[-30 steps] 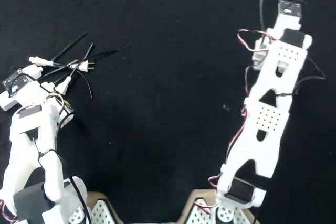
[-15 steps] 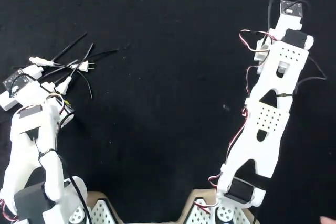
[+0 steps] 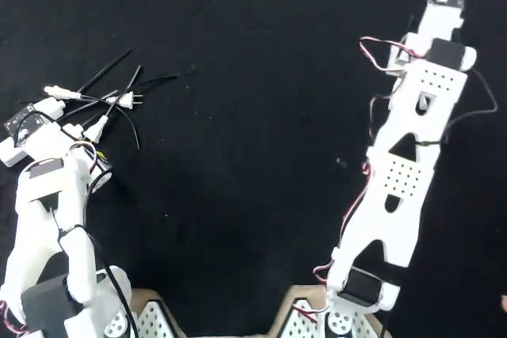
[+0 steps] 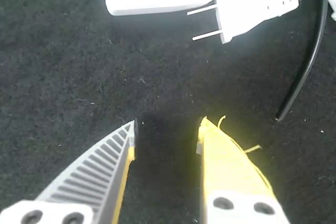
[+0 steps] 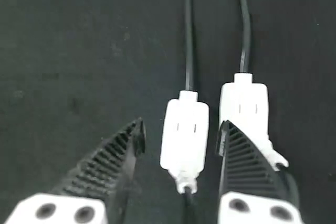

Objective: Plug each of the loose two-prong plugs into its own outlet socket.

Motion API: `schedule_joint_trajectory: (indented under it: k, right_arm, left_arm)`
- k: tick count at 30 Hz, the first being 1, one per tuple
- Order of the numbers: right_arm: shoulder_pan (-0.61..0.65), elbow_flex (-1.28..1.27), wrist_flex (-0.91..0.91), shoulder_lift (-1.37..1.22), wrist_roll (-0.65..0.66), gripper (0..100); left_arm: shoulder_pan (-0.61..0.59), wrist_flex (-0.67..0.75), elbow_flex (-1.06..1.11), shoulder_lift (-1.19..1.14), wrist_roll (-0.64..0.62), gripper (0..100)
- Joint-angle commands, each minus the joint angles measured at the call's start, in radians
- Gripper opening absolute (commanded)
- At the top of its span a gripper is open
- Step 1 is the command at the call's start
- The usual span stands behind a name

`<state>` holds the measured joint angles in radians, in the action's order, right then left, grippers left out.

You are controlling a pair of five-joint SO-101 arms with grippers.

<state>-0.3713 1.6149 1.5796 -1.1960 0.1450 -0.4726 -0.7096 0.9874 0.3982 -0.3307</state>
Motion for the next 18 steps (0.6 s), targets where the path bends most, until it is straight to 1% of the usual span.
schedule_joint_trajectory:
  k: [1, 5, 9, 12, 15, 18]
  right_arm:
    - [0.052, 0.053, -0.005, 0.153, 0.008, 20.8]
    - [0.086, 0.054, 0.043, 0.266, 0.008, 20.8]
    - [0.158, 0.05, 0.195, 0.381, 0.0, 20.7]
    - [0.189, -0.013, 0.189, 0.484, -0.002, 20.5]
    - [0.221, -0.162, 0.19, 0.618, -0.003, 20.5]
    - [0.259, -0.421, 0.189, 0.803, -0.002, 20.8]
  left_arm:
    - [0.007, 0.003, -0.058, 0.011, -0.011, 20]
    - [0.004, 0.003, -0.058, 0.011, -0.011, 20]
    - [0.007, 0.003, -0.058, 0.011, -0.011, 20]
    - [0.008, 0.005, -0.058, 0.011, -0.011, 20]
    - [0.002, 0.005, -0.058, 0.011, -0.009, 20]
    - [0.007, 0.005, -0.058, 0.011, -0.009, 20]
